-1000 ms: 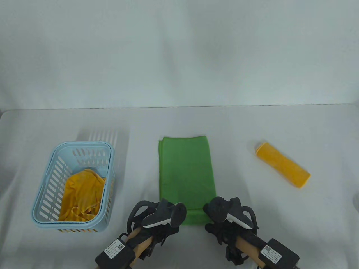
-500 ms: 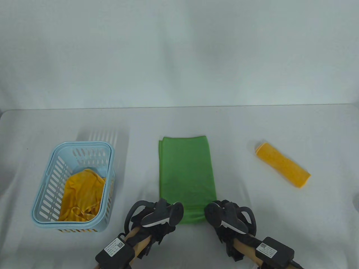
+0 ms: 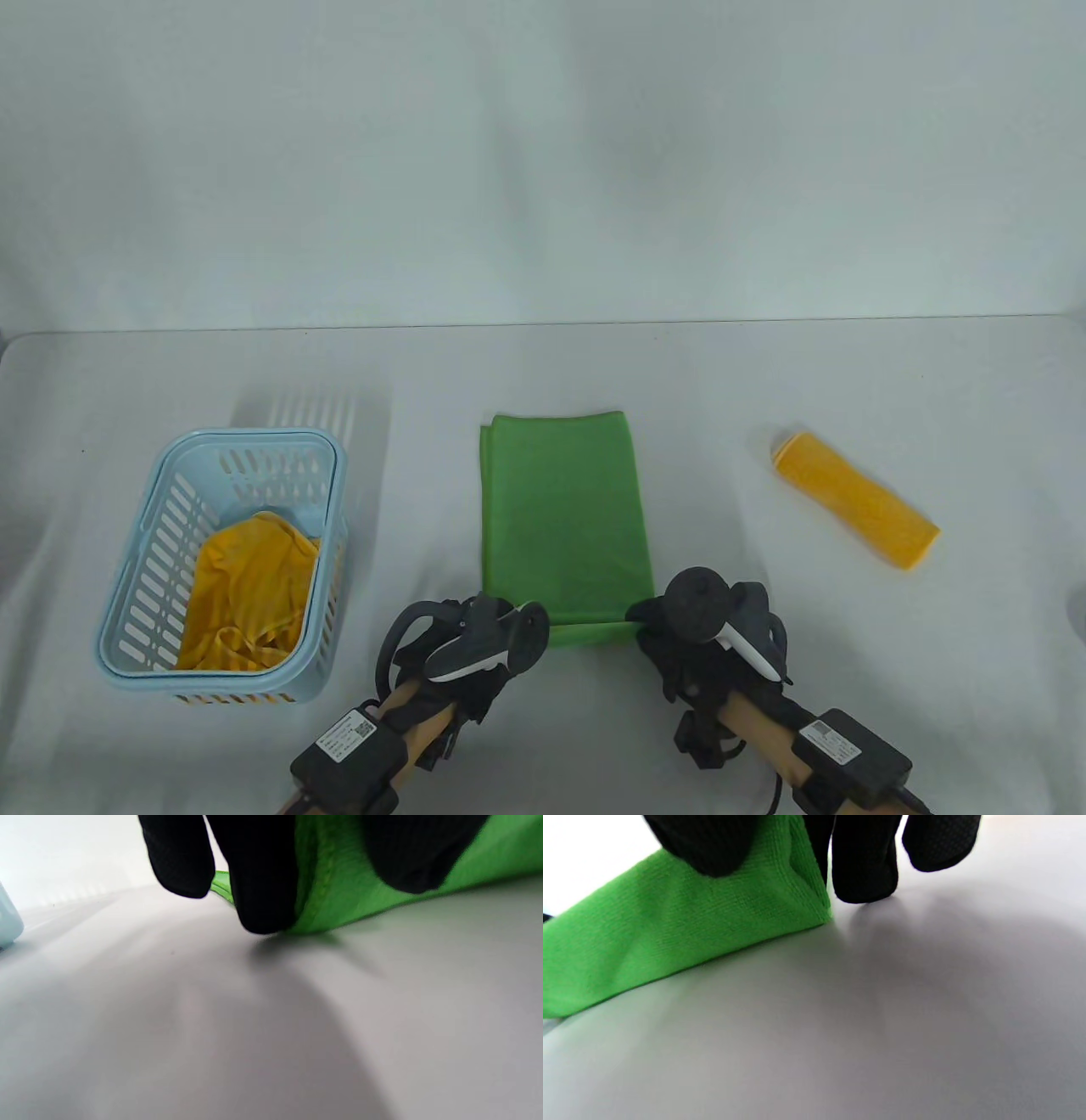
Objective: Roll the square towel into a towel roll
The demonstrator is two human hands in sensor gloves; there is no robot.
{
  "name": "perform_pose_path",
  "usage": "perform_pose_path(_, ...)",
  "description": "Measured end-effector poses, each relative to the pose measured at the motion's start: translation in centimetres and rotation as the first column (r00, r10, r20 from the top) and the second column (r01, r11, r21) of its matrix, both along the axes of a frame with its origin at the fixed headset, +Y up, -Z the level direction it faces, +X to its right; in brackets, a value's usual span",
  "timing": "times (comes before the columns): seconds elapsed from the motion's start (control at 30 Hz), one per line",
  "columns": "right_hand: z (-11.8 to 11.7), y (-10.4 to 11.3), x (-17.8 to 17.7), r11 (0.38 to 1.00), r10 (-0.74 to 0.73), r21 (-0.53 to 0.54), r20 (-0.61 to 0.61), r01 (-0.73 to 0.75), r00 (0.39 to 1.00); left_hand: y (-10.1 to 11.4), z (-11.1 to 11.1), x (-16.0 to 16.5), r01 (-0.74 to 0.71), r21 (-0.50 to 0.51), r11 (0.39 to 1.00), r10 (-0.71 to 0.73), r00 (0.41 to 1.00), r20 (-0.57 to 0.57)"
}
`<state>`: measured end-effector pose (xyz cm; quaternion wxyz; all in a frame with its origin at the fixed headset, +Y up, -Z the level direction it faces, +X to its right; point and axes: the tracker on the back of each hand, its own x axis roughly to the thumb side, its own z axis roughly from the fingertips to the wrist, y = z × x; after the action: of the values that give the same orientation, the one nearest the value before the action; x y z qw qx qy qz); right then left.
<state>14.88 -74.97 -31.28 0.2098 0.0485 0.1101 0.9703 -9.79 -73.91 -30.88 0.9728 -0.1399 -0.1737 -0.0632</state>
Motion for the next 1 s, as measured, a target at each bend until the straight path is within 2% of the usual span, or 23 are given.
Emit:
perform_pose_path(0.17, 0.0, 0.2, 0.0, 0.999, 0.024, -0.044, -0.029, -0.025, 0.999, 0.9, -0.4, -1.0, -0.073, -0.03, 0.997, 0.072, 0.997, -0.028)
perform_pose_path(0.37, 0.4, 0.3, 0.2, 0.979, -0.023, -0.202, -0.093, 0.004, 0.995, 0.9, -0.4, -1.9, -0.185, -0.202, 0.962, 0.175, 0.982, -0.065)
perform_pose_path(0.47, 0.4, -0.1, 0.7, 0.953, -0.109, -0.289, -0.06, 0.087, 0.992, 0.8, -0.5, -2.5, -0.258, -0.283, 0.924, 0.232, 0.965, -0.12)
perform_pose_path(0.6, -0.4, -0.9, 1.6, 0.946, -0.18, -0.257, 0.08, 0.195, 0.98, 0.5, -0.9, -2.8, -0.279, -0.217, 0.935, 0.246, 0.955, -0.169)
perform_pose_path(0.7, -0.9, -1.3, 2.0, 0.946, -0.19, -0.236, 0.151, 0.223, 0.97, 0.3, -1.3, -2.8, -0.26, -0.167, 0.951, 0.222, 0.95, -0.218)
perform_pose_path(1.0, -1.1, -1.3, 1.7, 0.979, -0.14, -0.122, 0.198, 0.166, 0.97, -0.5, -2.0, -3.0, -0.204, -0.091, 0.975, 0.17, 0.942, -0.288)
